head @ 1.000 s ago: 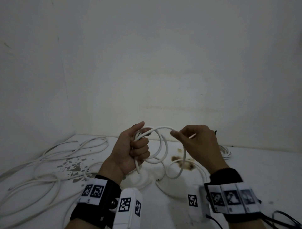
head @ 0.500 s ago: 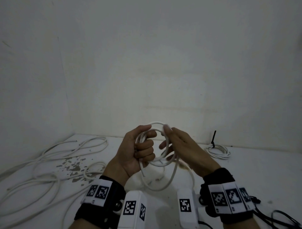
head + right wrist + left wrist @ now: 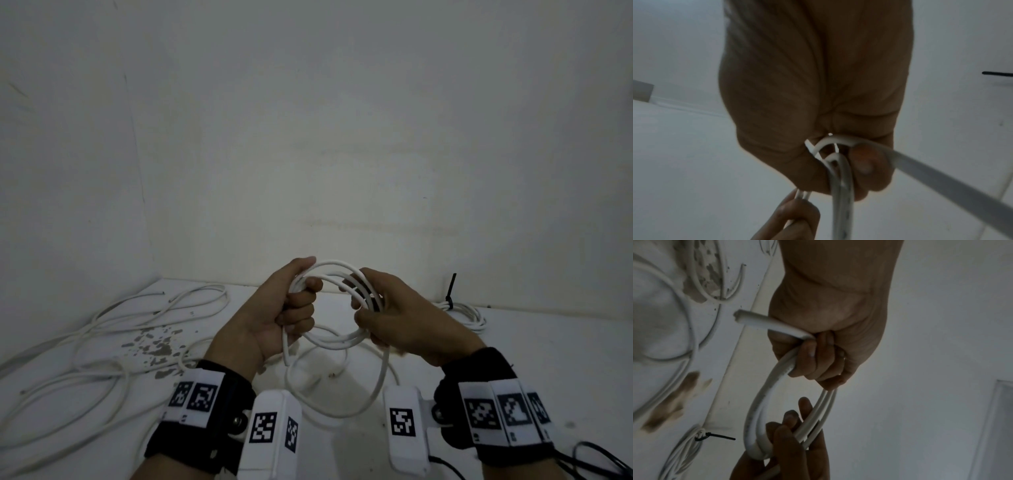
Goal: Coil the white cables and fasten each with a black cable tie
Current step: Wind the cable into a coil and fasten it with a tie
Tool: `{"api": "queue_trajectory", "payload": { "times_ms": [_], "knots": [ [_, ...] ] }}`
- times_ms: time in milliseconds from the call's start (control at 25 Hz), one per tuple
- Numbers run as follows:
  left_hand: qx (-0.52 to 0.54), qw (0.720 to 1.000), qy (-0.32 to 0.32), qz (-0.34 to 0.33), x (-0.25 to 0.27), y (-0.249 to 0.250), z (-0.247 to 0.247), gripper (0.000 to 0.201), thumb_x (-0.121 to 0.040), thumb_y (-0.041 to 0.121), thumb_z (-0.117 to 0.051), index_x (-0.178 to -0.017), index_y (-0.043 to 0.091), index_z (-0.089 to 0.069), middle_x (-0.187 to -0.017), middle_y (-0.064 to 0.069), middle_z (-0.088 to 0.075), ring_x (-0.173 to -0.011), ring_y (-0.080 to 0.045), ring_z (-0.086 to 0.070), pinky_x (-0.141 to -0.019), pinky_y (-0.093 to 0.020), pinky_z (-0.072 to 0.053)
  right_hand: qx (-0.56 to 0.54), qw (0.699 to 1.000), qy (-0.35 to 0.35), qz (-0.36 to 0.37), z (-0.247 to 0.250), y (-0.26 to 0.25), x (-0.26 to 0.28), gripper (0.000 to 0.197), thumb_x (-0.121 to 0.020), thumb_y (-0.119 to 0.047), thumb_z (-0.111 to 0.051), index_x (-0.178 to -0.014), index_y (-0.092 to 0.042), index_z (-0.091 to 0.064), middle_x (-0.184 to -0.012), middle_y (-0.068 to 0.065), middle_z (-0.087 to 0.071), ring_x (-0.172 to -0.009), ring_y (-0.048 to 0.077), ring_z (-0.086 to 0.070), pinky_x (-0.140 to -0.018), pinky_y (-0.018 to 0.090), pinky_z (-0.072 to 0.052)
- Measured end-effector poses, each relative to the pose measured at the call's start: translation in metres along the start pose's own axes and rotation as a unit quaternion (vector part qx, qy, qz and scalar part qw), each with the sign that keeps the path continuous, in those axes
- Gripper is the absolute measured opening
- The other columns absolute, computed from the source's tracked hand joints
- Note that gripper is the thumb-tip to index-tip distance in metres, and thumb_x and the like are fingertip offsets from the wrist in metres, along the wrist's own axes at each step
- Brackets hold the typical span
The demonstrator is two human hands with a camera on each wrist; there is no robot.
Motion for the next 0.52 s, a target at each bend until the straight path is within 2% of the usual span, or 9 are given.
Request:
{"api": "queue_trajectory", "payload": {
  "times_ms": [160, 360, 440, 520],
  "knots": [
    [-0.036, 0.998, 0.056, 0.002, -0.0003, 0.0006, 0.0017, 0.04, -0.09, 0.04, -0.057, -0.058, 0.017, -0.047, -0.041, 0.009, -0.017, -0.028, -0.007, -0.014, -0.036, -0.02, -0.013, -0.024, 1.0, -0.012, 0.004, -0.0006, -0.0004, 0.0005, 0.014, -0.094, 0.0, -0.051, -0.096, -0.011, -0.059, -0.081, 0.003, -0.06, -0.053, 0.009, -0.048, -0.049, 0.024, -0.044],
    [-0.092, 0.993, 0.075, -0.002, 0.0007, -0.0016, -0.0001, 0.04, -0.094, 0.037, -0.053, -0.061, 0.015, -0.047, -0.042, 0.008, -0.018, -0.03, -0.007, -0.015, -0.034, -0.019, -0.018, -0.052, 0.999, -0.002, -0.009, 0.0034, -0.0026, 0.0028, 0.021, -0.095, 0.004, -0.049, -0.092, -0.006, -0.067, -0.076, 0.008, -0.059, -0.041, 0.013, -0.042, -0.041, 0.024, -0.039],
    [-0.101, 0.992, 0.072, -0.002, 0.001, -0.0027, -0.0025, 0.038, -0.094, 0.036, -0.053, -0.062, 0.015, -0.048, -0.043, 0.008, -0.018, -0.03, -0.007, -0.014, -0.034, -0.019, -0.018, -0.051, 0.999, 0.006, -0.017, 0.0052, -0.0047, 0.0046, 0.022, -0.096, 0.004, -0.05, -0.094, -0.006, -0.069, -0.078, 0.008, -0.065, -0.039, 0.009, -0.048, -0.039, 0.024, -0.041],
    [-0.074, 0.995, 0.064, -0.008, 0.0001, -0.0024, -0.0015, 0.038, -0.095, 0.034, -0.054, -0.063, 0.016, -0.048, -0.044, 0.008, -0.02, -0.031, -0.006, -0.015, -0.033, -0.019, -0.017, -0.055, 0.998, -0.001, -0.033, 0.0042, -0.0061, 0.0046, 0.019, -0.098, -0.001, -0.052, -0.104, -0.01, -0.068, -0.081, 0.008, -0.071, -0.041, 0.004, -0.055, -0.04, 0.025, -0.043]
  ]
}}
Point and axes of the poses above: each hand's wrist, its own x-axis away from the middle knuckle, its own z-axis out of the back of the hand, y = z × x, the point moved 1 cm from there along -x, towards the middle knuckle
